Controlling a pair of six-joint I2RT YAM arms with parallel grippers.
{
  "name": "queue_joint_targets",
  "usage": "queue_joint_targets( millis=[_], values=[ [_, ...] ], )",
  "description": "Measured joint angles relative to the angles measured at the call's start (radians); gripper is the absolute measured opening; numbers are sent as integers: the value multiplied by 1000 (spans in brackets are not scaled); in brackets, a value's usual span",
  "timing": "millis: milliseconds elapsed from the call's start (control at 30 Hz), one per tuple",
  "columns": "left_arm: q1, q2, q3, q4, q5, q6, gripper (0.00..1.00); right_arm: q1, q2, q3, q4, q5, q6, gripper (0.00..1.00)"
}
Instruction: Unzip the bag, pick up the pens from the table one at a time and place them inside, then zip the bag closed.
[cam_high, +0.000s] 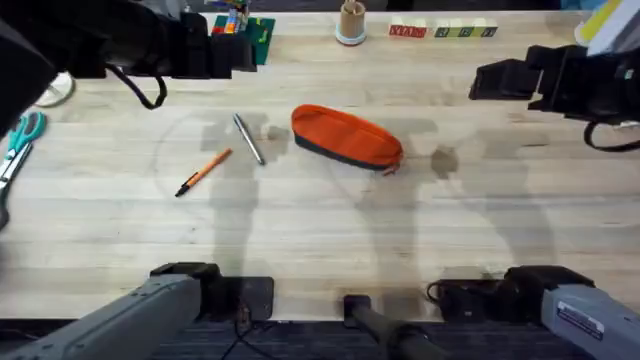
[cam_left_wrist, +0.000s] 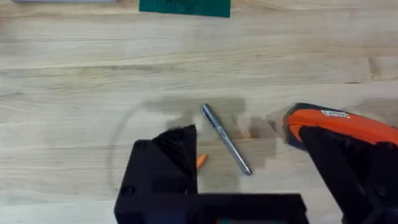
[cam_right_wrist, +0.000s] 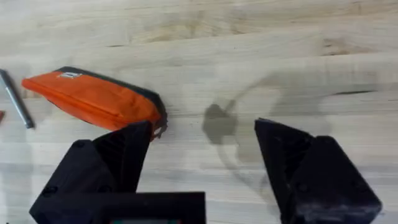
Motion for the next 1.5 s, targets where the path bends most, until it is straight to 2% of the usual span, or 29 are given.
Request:
queue_joint_targets(
  millis=[233, 433, 533, 733, 800, 933, 1067, 1167, 1333, 1500],
  values=[
    [0, 14, 0, 2, -1, 2, 993, 0, 0, 0, 0, 0, 2, 998],
    [0, 14, 0, 14, 8, 48, 993, 0, 0, 0, 0, 0, 3, 998],
    [1, 14, 0, 15, 59, 145, 993, 0, 0, 0, 0, 0, 3, 998],
    [10, 14, 0, 10, 258, 420, 991, 0, 0, 0, 0, 0, 3, 997],
    [22, 14, 0, 12, 309, 486, 991, 0, 0, 0, 0, 0, 3, 997],
    [40, 14, 0, 33, 364, 598, 993, 0, 0, 0, 0, 0, 3, 997],
    [41, 14, 0, 34, 370, 749, 993, 0, 0, 0, 0, 0, 3, 997],
    [41, 14, 0, 31, 366, 812, 993, 0, 0, 0, 0, 0, 3, 997],
    [41, 14, 0, 14, 373, 879, 993, 0, 0, 0, 0, 0, 3, 995],
    [41, 14, 0, 12, 459, 981, 991, 0, 0, 0, 0, 0, 3, 997]
  ],
)
